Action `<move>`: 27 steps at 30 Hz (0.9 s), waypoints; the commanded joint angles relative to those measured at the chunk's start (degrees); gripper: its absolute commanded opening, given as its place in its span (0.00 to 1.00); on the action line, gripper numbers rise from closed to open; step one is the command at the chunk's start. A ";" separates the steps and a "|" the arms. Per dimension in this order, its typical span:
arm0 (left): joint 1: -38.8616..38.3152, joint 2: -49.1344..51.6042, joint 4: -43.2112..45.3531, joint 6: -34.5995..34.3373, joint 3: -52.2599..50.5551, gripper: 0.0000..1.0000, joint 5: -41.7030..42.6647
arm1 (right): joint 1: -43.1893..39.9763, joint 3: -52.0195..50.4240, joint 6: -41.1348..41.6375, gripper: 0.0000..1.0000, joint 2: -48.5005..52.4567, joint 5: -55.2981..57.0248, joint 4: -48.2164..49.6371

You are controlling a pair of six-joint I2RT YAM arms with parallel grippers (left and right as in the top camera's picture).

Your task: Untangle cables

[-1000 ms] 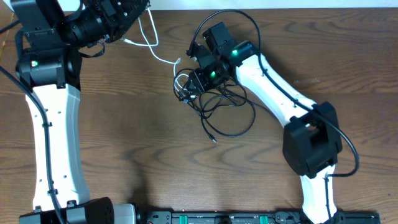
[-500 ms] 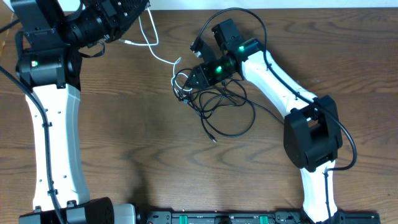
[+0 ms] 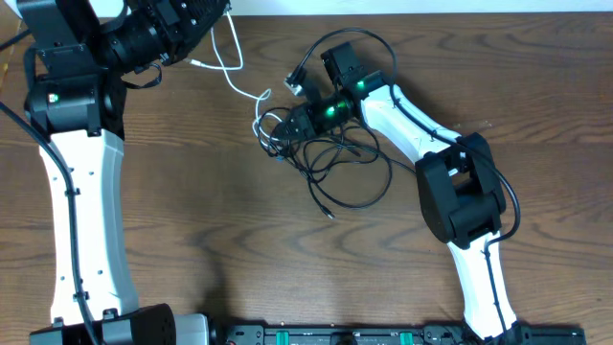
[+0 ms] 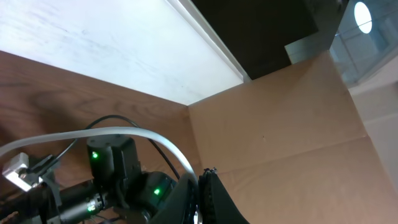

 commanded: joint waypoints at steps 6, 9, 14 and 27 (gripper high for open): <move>0.28 -0.55 -0.15 2.29 0.63 0.08 -1.62 | -2.51 0.17 4.70 0.01 -1.77 -11.37 0.04; 0.28 -0.55 -0.15 2.29 0.63 0.08 -1.77 | -4.26 0.17 4.68 0.01 -4.28 -8.72 -2.73; 0.28 -0.55 -0.15 2.49 0.63 0.08 -3.10 | -7.02 0.17 2.21 0.01 -10.80 -0.66 -8.15; 0.31 -0.55 -0.37 4.48 0.63 0.08 -4.24 | -13.18 0.17 -0.26 0.01 -31.34 6.93 -12.81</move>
